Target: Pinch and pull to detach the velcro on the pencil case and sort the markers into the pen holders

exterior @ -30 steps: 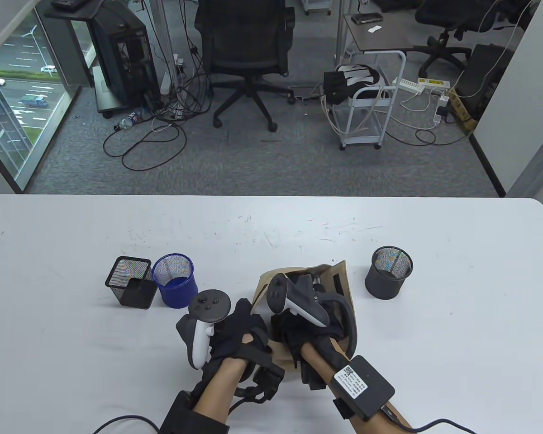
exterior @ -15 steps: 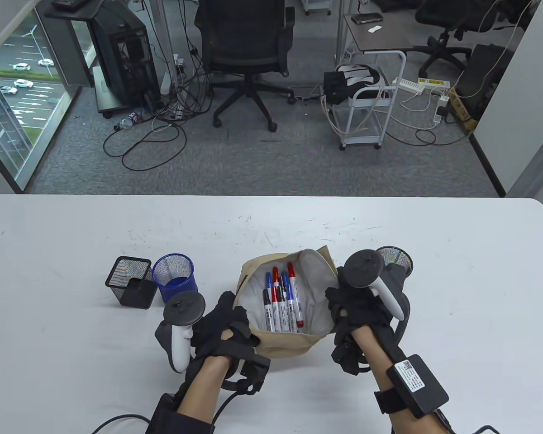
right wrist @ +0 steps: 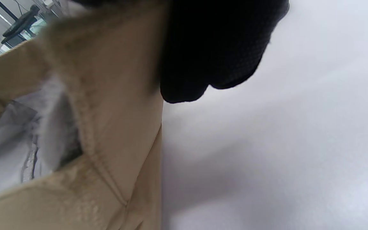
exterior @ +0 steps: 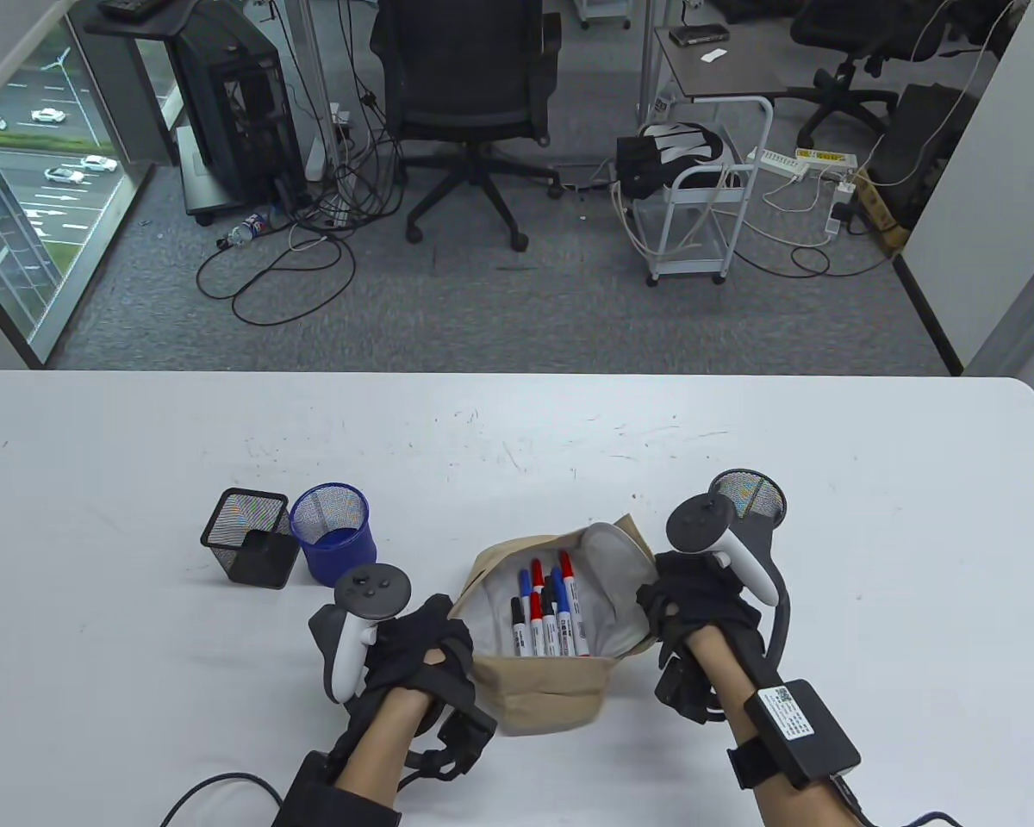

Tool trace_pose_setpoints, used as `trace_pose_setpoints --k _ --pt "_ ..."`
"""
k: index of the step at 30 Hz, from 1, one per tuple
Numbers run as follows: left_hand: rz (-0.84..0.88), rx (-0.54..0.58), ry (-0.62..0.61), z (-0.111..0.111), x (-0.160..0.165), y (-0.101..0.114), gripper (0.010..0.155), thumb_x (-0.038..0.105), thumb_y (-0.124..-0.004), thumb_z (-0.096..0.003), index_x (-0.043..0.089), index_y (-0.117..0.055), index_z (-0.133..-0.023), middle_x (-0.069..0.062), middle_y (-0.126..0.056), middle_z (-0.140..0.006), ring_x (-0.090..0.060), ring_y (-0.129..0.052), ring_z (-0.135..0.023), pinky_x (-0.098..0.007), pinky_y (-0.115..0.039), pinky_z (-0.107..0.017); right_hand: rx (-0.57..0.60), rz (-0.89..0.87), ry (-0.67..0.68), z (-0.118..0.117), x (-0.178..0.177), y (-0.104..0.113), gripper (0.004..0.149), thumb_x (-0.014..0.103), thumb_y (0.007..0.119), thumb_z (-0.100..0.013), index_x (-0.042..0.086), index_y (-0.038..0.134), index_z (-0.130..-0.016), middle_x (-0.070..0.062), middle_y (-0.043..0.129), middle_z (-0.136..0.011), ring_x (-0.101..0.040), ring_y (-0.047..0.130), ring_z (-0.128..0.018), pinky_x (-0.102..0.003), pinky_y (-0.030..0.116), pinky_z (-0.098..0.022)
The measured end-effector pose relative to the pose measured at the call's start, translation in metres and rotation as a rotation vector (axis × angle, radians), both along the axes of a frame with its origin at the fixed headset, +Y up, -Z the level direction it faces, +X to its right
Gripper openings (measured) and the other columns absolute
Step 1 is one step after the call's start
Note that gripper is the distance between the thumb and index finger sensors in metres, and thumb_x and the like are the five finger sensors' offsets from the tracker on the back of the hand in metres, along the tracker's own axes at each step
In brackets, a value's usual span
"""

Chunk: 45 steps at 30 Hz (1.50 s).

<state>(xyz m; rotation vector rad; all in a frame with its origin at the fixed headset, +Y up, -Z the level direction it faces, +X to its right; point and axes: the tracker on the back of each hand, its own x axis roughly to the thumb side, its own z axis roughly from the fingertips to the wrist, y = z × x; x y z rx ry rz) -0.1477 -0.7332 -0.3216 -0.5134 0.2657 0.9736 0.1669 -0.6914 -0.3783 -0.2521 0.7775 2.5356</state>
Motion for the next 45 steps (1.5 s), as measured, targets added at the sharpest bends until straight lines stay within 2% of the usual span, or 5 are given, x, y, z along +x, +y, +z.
trace_pose_setpoints --k 7,15,22,34,45 --pt "0.034 0.012 0.005 0.001 0.007 -0.010 0.067 0.028 -0.066 -0.0568 0.000 -0.047 -0.114 -0.034 -0.068 -0.108 -0.048 -0.090 -0.085 -0.041 -0.098 -0.042 0.025 0.065 0.011 0.002 -0.003 0.005 0.065 0.036 0.093 -0.043 0.007 0.073 -0.098 -0.019 0.096 -0.082 -0.030 0.107 -0.050 -0.041 0.089 -0.033" --pt "0.082 0.067 0.003 0.005 0.011 -0.018 0.069 0.035 -0.065 -0.0584 0.001 -0.045 -0.115 -0.034 -0.066 -0.109 -0.047 -0.089 -0.086 -0.041 -0.098 -0.043 0.219 0.177 0.025 0.024 -0.020 0.060 0.069 0.039 0.093 -0.043 0.010 0.070 -0.101 -0.018 0.089 -0.093 -0.035 0.101 -0.064 -0.048 0.084 -0.042" --pt "0.157 0.131 0.007 0.011 0.011 -0.017 0.072 0.039 -0.066 -0.0589 0.001 -0.044 -0.116 -0.034 -0.065 -0.109 -0.048 -0.090 -0.085 -0.040 -0.098 -0.043 0.354 0.173 0.126 0.033 -0.074 0.088 0.063 0.039 0.094 -0.043 0.005 0.079 -0.093 -0.017 0.100 -0.077 -0.027 0.107 -0.043 -0.039 0.089 -0.030" --pt "0.197 0.163 0.055 0.021 0.010 -0.028 0.072 0.042 -0.066 -0.0591 0.001 -0.046 -0.115 -0.033 -0.067 -0.109 -0.046 -0.092 -0.084 -0.038 -0.099 -0.042 -0.043 0.378 0.240 -0.022 -0.135 -0.004 0.067 0.040 0.097 -0.039 0.004 0.081 -0.093 -0.018 0.101 -0.076 -0.026 0.108 -0.040 -0.038 0.089 -0.028" --pt "0.231 0.159 0.051 0.021 0.009 -0.031 0.072 0.041 -0.066 -0.0591 0.002 -0.045 -0.115 -0.033 -0.066 -0.110 -0.047 -0.090 -0.085 -0.039 -0.098 -0.043 -0.023 0.582 0.327 -0.028 -0.164 -0.046 0.064 0.037 0.099 -0.037 0.009 0.083 -0.092 -0.012 0.103 -0.069 -0.018 0.106 -0.031 -0.033 0.088 -0.024"
